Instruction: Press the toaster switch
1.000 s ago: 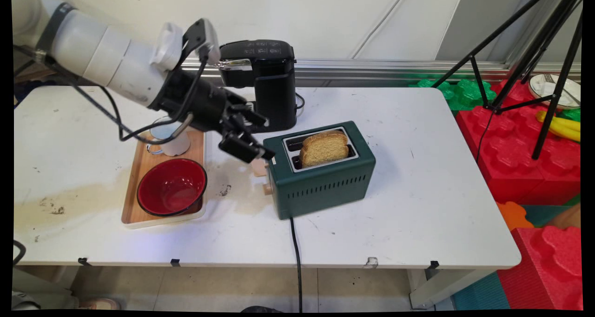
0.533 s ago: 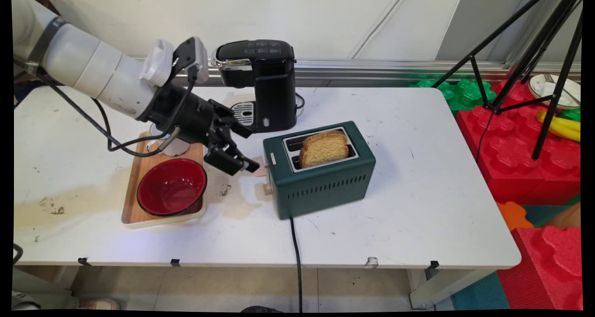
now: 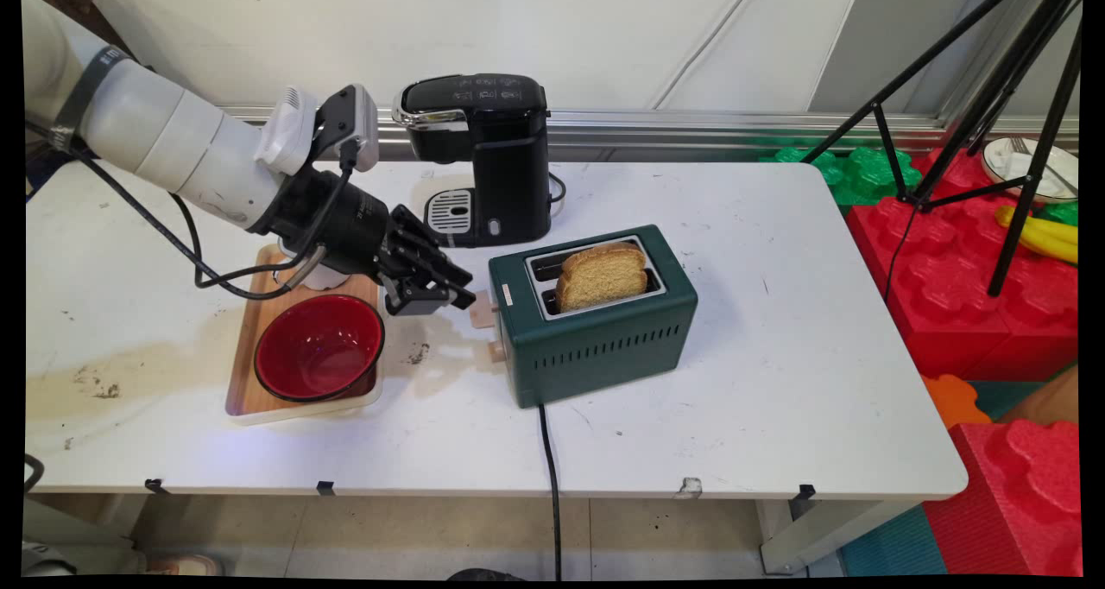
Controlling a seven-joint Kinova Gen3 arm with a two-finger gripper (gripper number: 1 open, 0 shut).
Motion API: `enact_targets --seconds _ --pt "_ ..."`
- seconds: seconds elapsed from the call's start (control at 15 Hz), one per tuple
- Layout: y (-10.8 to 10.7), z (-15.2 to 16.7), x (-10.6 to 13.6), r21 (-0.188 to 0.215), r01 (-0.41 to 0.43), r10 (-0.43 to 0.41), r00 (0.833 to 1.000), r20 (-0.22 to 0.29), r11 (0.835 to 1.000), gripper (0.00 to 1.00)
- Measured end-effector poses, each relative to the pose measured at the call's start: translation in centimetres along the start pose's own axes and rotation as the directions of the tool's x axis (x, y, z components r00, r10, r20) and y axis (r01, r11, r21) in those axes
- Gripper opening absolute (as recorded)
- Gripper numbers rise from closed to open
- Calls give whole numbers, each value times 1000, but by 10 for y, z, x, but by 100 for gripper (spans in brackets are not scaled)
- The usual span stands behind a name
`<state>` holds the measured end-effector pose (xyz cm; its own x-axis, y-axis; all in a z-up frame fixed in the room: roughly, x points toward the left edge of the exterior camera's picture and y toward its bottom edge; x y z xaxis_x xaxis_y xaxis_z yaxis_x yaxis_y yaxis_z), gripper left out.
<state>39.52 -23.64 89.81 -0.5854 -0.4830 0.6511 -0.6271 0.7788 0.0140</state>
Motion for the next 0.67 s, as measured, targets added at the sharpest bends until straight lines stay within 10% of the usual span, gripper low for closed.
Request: enact_targets --seconds 0.67 --pt "-4 16 -2 -8 4 -4 1000 -4 1000 0"
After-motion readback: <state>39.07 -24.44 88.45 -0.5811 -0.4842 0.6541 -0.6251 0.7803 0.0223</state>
